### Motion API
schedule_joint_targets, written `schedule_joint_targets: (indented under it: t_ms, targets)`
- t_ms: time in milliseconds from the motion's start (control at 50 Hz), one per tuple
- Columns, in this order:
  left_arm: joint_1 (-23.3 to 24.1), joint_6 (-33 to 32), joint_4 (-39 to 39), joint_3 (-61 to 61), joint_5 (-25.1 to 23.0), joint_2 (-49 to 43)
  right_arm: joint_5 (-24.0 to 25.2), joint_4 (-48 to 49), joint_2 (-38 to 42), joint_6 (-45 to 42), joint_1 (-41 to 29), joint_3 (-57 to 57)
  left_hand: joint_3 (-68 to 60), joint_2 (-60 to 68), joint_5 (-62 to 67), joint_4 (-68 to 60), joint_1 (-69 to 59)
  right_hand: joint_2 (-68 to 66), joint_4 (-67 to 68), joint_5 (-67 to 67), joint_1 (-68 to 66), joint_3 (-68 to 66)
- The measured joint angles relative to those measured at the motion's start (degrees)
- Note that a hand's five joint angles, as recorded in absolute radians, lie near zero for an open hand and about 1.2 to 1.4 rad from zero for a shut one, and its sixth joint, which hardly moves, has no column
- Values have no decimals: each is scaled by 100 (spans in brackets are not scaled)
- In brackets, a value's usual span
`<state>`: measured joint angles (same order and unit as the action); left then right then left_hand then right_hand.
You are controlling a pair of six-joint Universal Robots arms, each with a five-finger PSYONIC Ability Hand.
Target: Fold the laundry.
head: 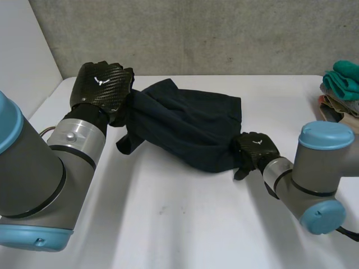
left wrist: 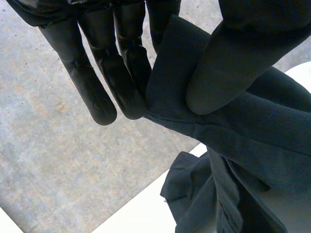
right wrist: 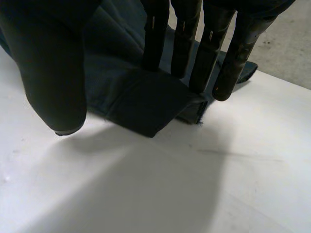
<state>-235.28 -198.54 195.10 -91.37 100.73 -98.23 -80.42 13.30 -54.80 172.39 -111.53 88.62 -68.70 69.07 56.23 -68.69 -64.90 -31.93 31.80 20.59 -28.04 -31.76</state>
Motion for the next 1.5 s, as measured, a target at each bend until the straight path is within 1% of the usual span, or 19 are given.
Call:
schedule_joint_targets:
  t_ms: [160, 340, 420, 460, 520, 600, 680, 720, 780, 900, 920, 940, 980, 1100, 1220, 1360, 1380, 1420, 1500]
  targets:
    - [-10, -1, 2, 5, -1, -3, 12, -18, 365, 358, -87, -509, 0, 0, 0, 0, 0, 0, 0, 32, 0, 0]
    - [-16, 1, 1, 21, 2, -3, 0, -28, 717, 388, -127, -890, 0, 0, 0, 0, 0, -181, 167, 206, -21, -206]
    - [-18, 2, 1, 29, 5, -3, -2, -30, 888, 367, -131, -1079, 0, 0, 0, 0, 0, -705, 700, 658, -480, -729]
    - [-19, 2, 1, 30, 7, -3, -3, -34, 925, 363, -131, -1127, 0, 0, 0, 0, 0, -1479, 1474, 1401, -1189, -1477]
    - [-23, 3, 0, 31, 14, -3, -14, -78, 1000, 344, -131, -1281, 0, 0, 0, 0, 0, -3303, 3304, 3061, -2546, -3197]
    - [-25, -5, -11, 18, 19, -3, -34, -277, 866, 300, -107, -1380, 0, 0, 0, 0, 0, -3543, 3616, 3388, -2826, -3478]
    - [-27, -46, -89, -69, 18, 2, -13, -737, 352, 168, -62, -1385, 0, 0, 0, 0, 0, -3543, 3620, 3456, -2826, -3478]
    - [-31, -63, -140, -125, 15, 8, 2, -1052, 29, 21, -33, -1359, 0, 0, 1, 0, 0, -3543, 3620, 3456, -2826, -3478]
    - [-72, -138, -390, -321, 7, 26, 23, -1806, -589, -598, 61, -1240, 0, 0, 0, -1, 0, -3543, 3620, 3457, -2826, -3478]
    - [-166, -580, -1183, -736, -12, 42, -94, -3158, -1457, -2416, 383, -861, 0, 0, 0, -1, 0, -3543, 3620, 3457, -2906, -3478]
    - [-166, -580, -1183, -736, -12, 42, -94, -3158, -1457, -2416, 383, -861, 0, 0, 0, -1, 0, -3543, 3620, 3457, -2906, -3478]
    - [-169, -757, -1432, -882, -18, 37, -174, -3531, -1685, -2965, 478, -696, 0, 0, 0, -2, 0, -3543, 3620, 3457, -2906, -3478]
    - [-153, -915, -1641, -1040, -22, 24, -252, -3849, -1878, -3396, 545, -528, 0, 0, 0, -2, 0, -3543, 3630, 3457, -2906, -3478]
    - [-7, -1142, -1887, -1407, -16, -86, -373, -4427, -2208, -3962, 607, -38, 0, 0, 0, -16, 0, -3543, 3632, 3457, -2906, -3566]
    - [71, -1148, -1728, -1312, -11, -438, -372, -4233, -2141, -3933, 585, 161, 0, 0, 0, -17, 0, -3543, 3632, 3503, -2906, -3584]
    - [76, -1210, -793, -391, 28, -1257, -419, -2983, -1549, -3461, 526, -421, 0, 0, 1, -20, 0, -3543, 3632, 3540, -2906, -3584]
    - [76, -1210, -793, -391, 28, -1257, -419, -2983, -1549, -3461, 526, -421, 0, 0, 1, -20, 0, -3543, 3632, 3540, -2906, -3584]
    - [66, -1348, -299, 374, 77, -1644, -471, -2599, -1206, -3192, 516, -1128, 0, 0, 33, -21, 0, -3543, 3632, 3547, -2906, -3584]
    - [55, -1614, 198, 1513, 232, -1884, -620, -2394, -936, -2810, 467, -2339, 0, 0, 47, -21, 0, -3543, 3632, 3547, -2906, -3584]
